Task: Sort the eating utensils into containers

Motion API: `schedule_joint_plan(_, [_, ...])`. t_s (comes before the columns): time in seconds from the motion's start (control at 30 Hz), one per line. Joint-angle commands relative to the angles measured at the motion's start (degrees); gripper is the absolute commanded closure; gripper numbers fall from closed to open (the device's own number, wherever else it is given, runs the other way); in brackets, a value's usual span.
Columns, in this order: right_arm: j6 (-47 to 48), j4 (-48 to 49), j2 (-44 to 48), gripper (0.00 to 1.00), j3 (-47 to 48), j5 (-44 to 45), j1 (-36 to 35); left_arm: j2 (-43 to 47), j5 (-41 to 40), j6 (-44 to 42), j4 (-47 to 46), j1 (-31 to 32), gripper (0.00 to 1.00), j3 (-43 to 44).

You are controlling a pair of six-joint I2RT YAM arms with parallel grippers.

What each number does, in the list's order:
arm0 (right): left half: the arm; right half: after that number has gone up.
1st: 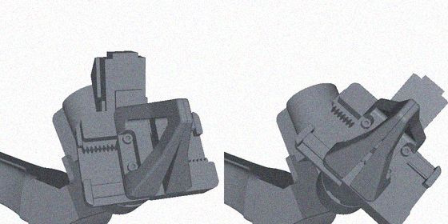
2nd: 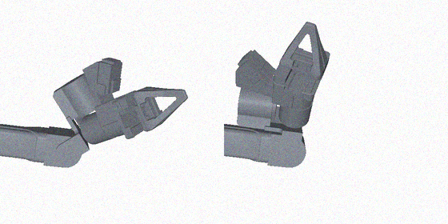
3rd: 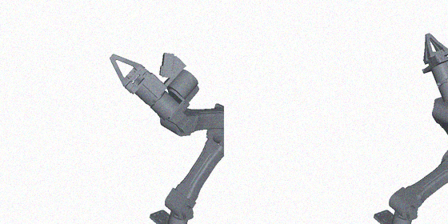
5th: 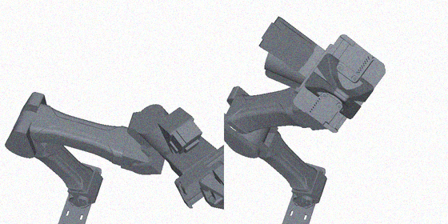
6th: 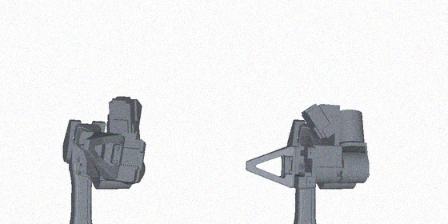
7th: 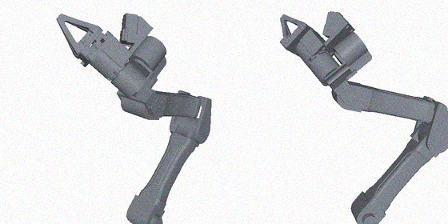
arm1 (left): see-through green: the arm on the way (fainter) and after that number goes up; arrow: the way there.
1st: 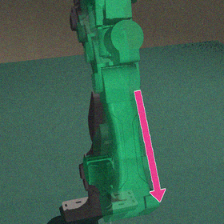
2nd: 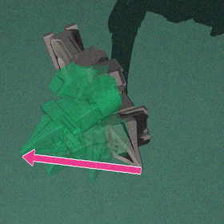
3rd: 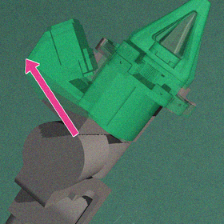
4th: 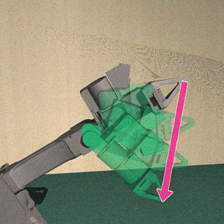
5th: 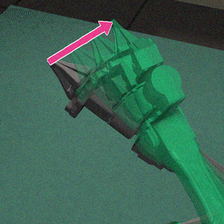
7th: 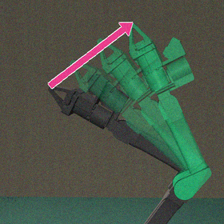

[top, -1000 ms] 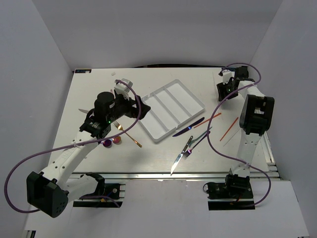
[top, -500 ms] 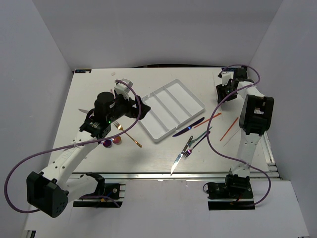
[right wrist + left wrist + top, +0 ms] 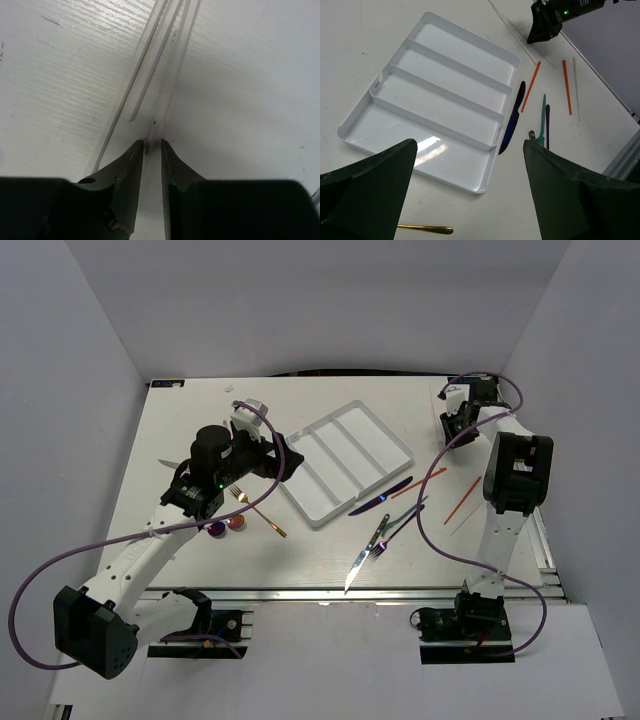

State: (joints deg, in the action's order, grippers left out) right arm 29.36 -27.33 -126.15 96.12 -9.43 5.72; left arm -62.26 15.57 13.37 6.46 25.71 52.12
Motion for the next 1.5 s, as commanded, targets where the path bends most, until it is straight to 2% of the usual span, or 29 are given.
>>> schedule_joint_plan(0.0, [1.0, -1.1, 1.2, 0.76, -1.1, 3.7, 0.6, 1.6, 0.0, -0.3, 0.1, 0.1, 0.02, 1.8])
schedule_joint_plan(0.27, [-0.2, -1.1, 1.2, 0.99, -0.1, 4.0, 1.0, 1.4, -0.2, -0.3, 0.1, 0.1, 0.02, 1.8])
schedule_joint_plan(0.57, [-1.3, 1.9, 6.1, 1.00, -1.7, 4.5, 1.5, 1.4, -0.1, -0.4, 0.1, 0.1, 0.02, 1.8])
schedule_joint_plan(0.73, [-2.3, 2.4, 12.1, 1.00, -2.9, -0.7, 0.7, 1.3, 0.2, -0.4, 0.0, 0.1, 0.02, 1.8])
schedule_joint_plan(0.9, [-0.2, 1.0, 16.4, 1.00, -5.1, -0.2, -6.5, 1.4, 0.3, -0.3, 0.0, 0.1, 0.02, 1.8])
schedule_joint_plan(0.97, [-0.4, 0.8, 17.5, 1.00, -5.3, -0.6, -11.9, 1.4, 0.0, -0.4, 0.0, 0.2, 0.02, 1.8])
schedule_joint_plan(1.0, [-0.6, 0.7, 17.9, 1.00, -4.6, -0.8, -15.1, 1.3, -0.1, -0.5, 0.0, 0.1, 0.02, 1.7])
schedule_joint_plan(1.2, [-3.6, -2.3, 14.2, 1.00, 3.5, -3.7, -23.8, 1.2, -0.8, -1.1, 0.1, 0.1, 0.02, 1.7])
schedule_joint_plan(1.47, [-6.1, -4.1, 6.5, 1.00, 13.2, -5.3, -27.1, 1.0, -1.3, -1.5, 0.1, 0.1, 0.02, 1.6])
